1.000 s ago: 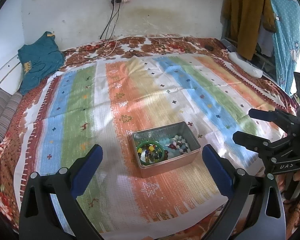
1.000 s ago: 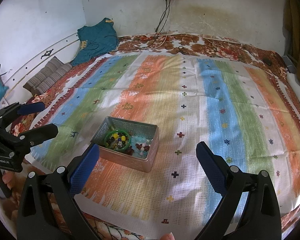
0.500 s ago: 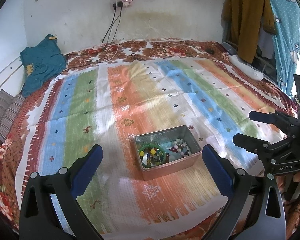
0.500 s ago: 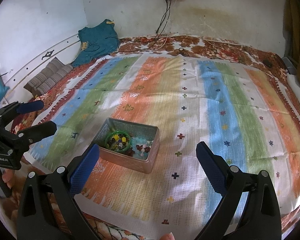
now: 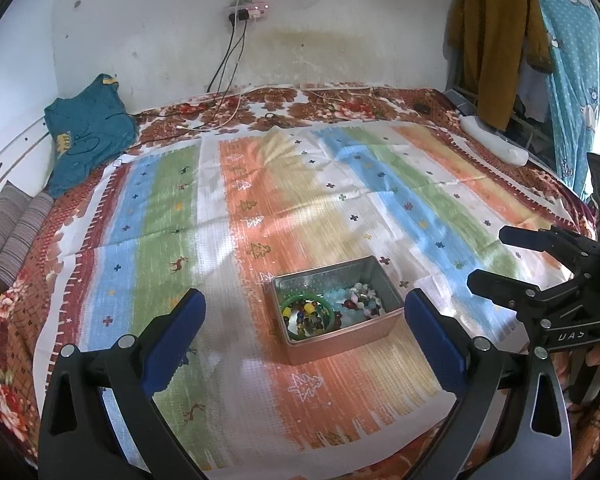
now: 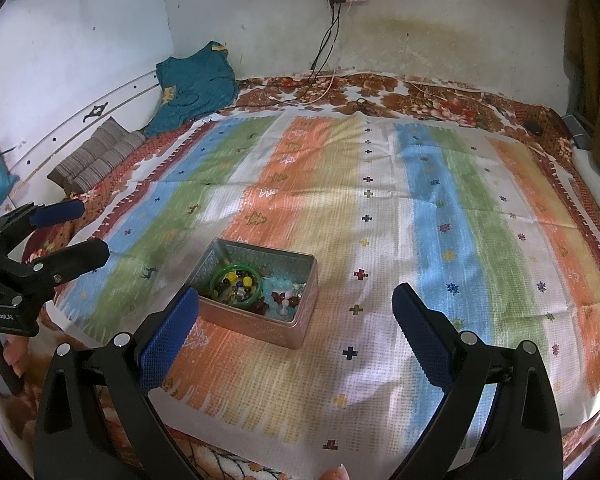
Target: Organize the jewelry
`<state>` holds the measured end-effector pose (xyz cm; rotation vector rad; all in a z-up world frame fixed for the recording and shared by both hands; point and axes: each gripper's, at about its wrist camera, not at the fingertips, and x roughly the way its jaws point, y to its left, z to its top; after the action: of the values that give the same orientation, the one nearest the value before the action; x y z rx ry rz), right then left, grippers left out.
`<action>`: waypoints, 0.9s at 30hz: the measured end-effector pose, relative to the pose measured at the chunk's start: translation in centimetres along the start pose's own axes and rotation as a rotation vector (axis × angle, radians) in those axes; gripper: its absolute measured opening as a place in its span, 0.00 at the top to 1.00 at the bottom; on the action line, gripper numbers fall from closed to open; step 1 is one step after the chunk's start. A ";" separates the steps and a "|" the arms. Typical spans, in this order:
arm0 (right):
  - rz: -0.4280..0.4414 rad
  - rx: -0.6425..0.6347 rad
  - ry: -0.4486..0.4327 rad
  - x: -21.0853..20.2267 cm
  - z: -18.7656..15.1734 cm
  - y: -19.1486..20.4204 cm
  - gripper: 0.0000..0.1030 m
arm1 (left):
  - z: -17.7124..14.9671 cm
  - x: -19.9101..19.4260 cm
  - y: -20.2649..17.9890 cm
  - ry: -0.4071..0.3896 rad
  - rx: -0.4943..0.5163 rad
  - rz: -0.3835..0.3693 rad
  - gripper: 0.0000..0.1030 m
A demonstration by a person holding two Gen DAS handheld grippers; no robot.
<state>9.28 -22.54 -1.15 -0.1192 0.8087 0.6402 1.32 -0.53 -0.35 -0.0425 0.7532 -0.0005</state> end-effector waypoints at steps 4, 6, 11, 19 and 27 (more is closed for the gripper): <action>-0.003 0.002 -0.002 0.0 0.2 0.1 0.05 | 0.0 0.0 0.0 0.000 0.004 0.001 0.05; -0.004 0.000 -0.002 -0.1 0.3 0.0 0.05 | 0.0 0.0 0.1 0.000 0.000 0.001 0.05; -0.004 0.001 -0.004 -0.1 0.2 0.1 0.05 | 0.0 0.0 0.0 0.002 0.002 0.001 0.05; -0.004 0.002 -0.003 -0.1 0.1 0.1 0.05 | 0.0 0.0 0.0 0.002 -0.002 0.005 0.05; -0.006 0.002 0.000 0.1 0.2 0.1 0.05 | 0.0 0.2 0.4 0.001 -0.003 0.007 0.05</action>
<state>9.40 -22.39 -1.07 -0.1192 0.8086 0.6339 1.45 -0.11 -0.46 -0.0422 0.7548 0.0074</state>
